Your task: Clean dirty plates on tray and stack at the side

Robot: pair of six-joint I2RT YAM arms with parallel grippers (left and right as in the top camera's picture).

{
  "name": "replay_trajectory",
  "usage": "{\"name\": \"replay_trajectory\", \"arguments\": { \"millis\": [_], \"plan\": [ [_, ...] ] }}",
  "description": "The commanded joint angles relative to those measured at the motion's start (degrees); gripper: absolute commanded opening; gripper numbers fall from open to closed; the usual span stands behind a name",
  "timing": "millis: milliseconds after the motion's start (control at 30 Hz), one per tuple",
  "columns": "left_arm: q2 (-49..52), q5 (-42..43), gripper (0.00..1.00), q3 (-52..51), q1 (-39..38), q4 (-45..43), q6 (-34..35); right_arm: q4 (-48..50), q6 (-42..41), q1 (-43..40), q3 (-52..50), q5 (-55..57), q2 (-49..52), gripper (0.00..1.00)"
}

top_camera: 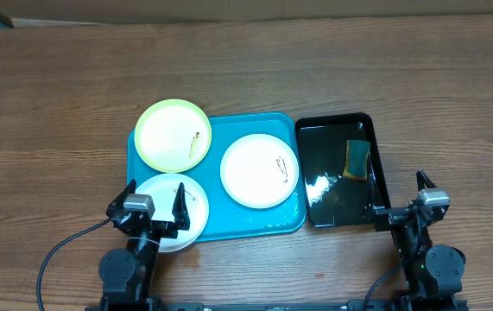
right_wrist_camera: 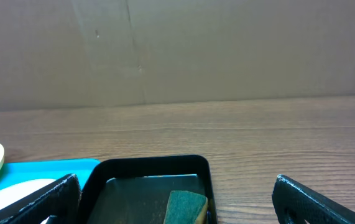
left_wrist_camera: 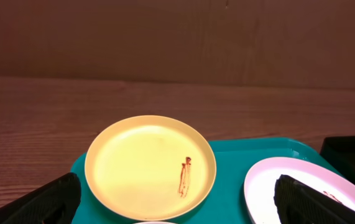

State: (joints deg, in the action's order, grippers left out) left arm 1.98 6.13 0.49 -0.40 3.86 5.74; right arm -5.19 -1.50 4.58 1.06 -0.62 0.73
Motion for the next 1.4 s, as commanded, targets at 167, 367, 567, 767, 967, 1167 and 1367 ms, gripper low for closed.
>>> {"name": "replay_trajectory", "arguments": {
  "millis": [167, 367, 567, 767, 967, 1167, 1367],
  "plan": [
    [-0.55, -0.59, 1.00, -0.22, -0.37, 0.17, -1.07, 0.35, -0.37, 0.17, -0.61, 0.57, -0.55, 1.00],
    [-0.55, -0.59, 1.00, -0.22, -0.37, 0.17, -1.05, 0.37, -0.37, 0.17, -0.61, 0.57, -0.55, 1.00],
    [-0.55, -0.59, 1.00, -0.22, -0.37, 0.17, -1.05, 0.35, -0.37, 0.17, -0.61, 0.57, -0.55, 1.00],
    [-0.55, -0.57, 1.00, -0.22, -0.37, 0.17, -1.05, 0.35, -0.37, 0.17, -0.61, 0.55, -0.55, 1.00],
    [-0.55, -0.57, 1.00, -0.22, -0.37, 0.17, -1.05, 0.35, -0.37, 0.17, -0.61, 0.57, -0.55, 1.00],
    [-0.55, -0.61, 1.00, -0.22, -0.37, 0.17, -1.07, 0.35, -0.39, 0.17, -0.61, 0.55, -0.57, 1.00],
    [-0.55, -0.44, 1.00, -0.22, -0.37, -0.85, -0.81, 0.35, -0.37, 0.17, -0.61, 0.55, -0.55, 1.00]
  ]
}}
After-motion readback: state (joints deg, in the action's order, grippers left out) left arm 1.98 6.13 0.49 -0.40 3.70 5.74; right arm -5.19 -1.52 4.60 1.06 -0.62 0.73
